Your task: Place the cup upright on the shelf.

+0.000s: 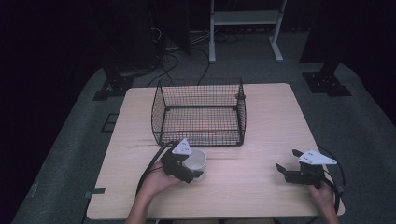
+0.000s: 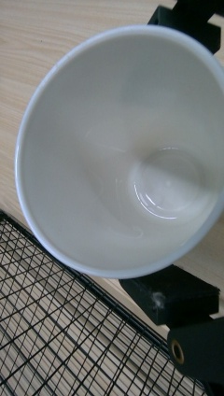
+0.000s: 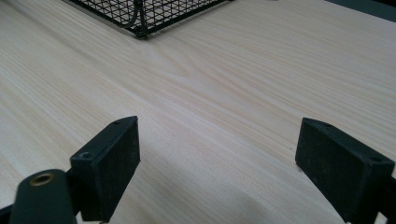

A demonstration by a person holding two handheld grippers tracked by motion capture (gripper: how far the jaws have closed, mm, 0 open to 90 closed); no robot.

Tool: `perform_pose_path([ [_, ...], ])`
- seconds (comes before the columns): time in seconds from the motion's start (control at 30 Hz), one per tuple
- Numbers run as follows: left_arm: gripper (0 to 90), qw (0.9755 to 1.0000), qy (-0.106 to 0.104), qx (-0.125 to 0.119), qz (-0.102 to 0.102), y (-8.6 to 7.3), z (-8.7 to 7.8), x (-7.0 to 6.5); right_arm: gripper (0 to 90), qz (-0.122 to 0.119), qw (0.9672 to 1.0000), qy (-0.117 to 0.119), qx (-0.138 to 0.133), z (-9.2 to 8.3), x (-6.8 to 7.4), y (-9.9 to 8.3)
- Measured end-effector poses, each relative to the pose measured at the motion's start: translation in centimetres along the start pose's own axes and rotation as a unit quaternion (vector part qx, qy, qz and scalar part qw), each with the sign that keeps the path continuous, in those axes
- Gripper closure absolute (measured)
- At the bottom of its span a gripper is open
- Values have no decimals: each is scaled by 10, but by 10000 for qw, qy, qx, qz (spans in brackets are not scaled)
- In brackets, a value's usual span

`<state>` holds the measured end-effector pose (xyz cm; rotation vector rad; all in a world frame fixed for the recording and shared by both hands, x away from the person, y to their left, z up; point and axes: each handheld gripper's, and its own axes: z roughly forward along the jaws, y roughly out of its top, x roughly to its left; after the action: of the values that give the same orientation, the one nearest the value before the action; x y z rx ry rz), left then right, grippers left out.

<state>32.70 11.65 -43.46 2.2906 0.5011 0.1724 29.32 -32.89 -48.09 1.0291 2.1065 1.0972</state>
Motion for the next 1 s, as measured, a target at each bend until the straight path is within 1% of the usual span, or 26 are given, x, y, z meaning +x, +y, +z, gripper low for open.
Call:
perform_pose_path([
  [0.03, 204, 10000, -11, -15, 14, 0, -1, 0, 131, 7, 10000, 0, 1, 0, 0, 0],
  [0.2, 206, 10000, -20, 26, 36, 1, -1, 0, 131, -10, 10000, -3, 6, 0, 0, 0],
  [0.33, 207, 10000, -66, -29, 38, 4, -3, -1, 131, 16, 10000, -1, -3, 0, 0, 0],
  [0.4, 207, 9999, -72, -42, 68, 5, -4, -1, 131, 23, 10000, -14, -10, 0, 0, 0],
  [0.57, 208, 9999, -79, -71, 62, 8, -6, -1, 131, 13, 10000, -16, -6, 0, 0, 0],
  [0.83, 208, 9998, -136, -73, 117, 16, -9, -1, 131, 31, 10000, -19, -12, 0, 0, 0],
  [0.87, 208, 9998, -141, -102, 116, 16, -10, -1, 131, 30, 10000, -21, -13, 0, 0, 0],
  [1.0, 208, 9997, -161, -94, 166, 23, -13, -1, 131, 17, 10000, -24, -18, 0, 0, 0],
])
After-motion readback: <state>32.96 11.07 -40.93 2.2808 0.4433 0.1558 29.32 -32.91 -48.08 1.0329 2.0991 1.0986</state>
